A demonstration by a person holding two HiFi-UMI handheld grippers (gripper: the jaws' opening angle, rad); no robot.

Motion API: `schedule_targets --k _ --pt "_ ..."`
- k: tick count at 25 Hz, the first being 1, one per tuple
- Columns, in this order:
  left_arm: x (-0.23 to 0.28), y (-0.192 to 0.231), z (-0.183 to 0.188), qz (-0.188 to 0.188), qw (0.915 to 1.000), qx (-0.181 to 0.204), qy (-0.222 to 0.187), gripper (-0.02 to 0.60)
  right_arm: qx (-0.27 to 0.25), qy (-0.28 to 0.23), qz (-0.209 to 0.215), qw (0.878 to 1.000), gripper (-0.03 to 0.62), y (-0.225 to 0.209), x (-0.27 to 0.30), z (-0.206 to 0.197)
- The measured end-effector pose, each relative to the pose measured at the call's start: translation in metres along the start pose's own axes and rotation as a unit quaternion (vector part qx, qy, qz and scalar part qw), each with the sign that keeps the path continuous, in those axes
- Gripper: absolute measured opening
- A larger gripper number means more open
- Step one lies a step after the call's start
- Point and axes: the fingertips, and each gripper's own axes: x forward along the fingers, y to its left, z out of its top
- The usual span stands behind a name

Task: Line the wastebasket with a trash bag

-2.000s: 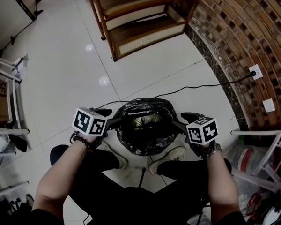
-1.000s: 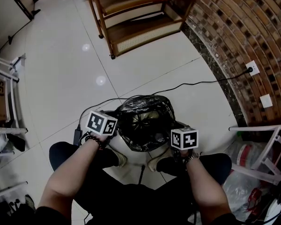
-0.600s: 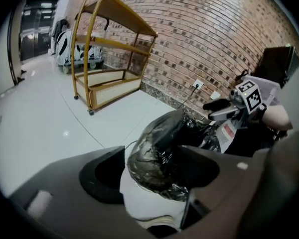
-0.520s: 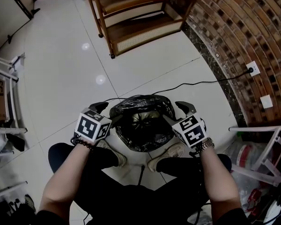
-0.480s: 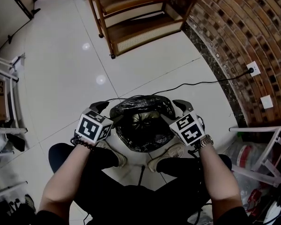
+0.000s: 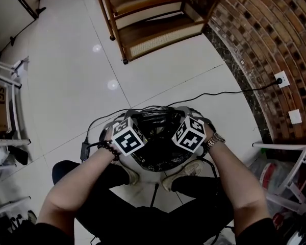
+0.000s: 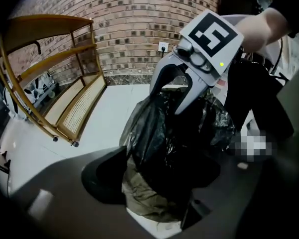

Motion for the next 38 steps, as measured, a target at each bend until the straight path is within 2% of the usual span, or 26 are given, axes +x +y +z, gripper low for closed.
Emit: schedule_targets --k 4,9,14,18,27,28,30,31,32,38 --pt "0.006 0.007 0.002 0.001 1.0000 -0.003 -0.003 0.307 0.003 -0.004 0.001 1.000 0.285 -0.002 0.007 0.000" --pt "0.020 0.010 -0.006 -0.015 0.9989 -0.044 -0.010 0.253 0.013 -0.012 -0.010 1.000 0.250 -0.008 0.013 0.000" --pt "0.021 0.021 -0.007 -0.007 0.9978 -0.062 -0.023 0.165 0.029 -0.017 -0.029 0.999 0.152 -0.019 0.016 -0.003" --pt "0.025 0.027 -0.011 -0.003 0.9972 -0.071 -0.025 0.103 0.038 -0.011 -0.030 0.999 0.147 -0.021 0.021 -0.010" --pt "0.031 0.029 -0.012 0.003 0.9962 -0.082 -0.030 0.091 0.064 -0.026 -0.045 0.997 0.103 -0.031 0.023 -0.014" --pt "0.031 0.029 -0.012 0.005 0.9965 -0.078 -0.029 0.099 0.070 -0.029 -0.039 0.996 0.116 -0.030 0.022 -0.014" --pt "0.031 0.028 -0.013 0.007 0.9966 -0.077 -0.027 0.252 0.077 -0.033 -0.024 0.996 0.221 -0.027 0.019 -0.012" --pt "0.029 0.028 -0.013 0.008 0.9964 -0.079 -0.028 0.307 0.078 -0.036 -0.019 0.996 0.289 -0.026 0.016 -0.010" --pt "0.026 0.028 -0.013 0.009 0.9962 -0.081 -0.030 0.333 0.081 -0.040 -0.017 0.996 0.299 -0.026 0.011 -0.009" --pt "0.000 0.028 -0.007 0.013 0.9953 -0.085 -0.045 0.359 0.108 -0.061 -0.028 0.992 0.318 -0.024 -0.024 -0.011"
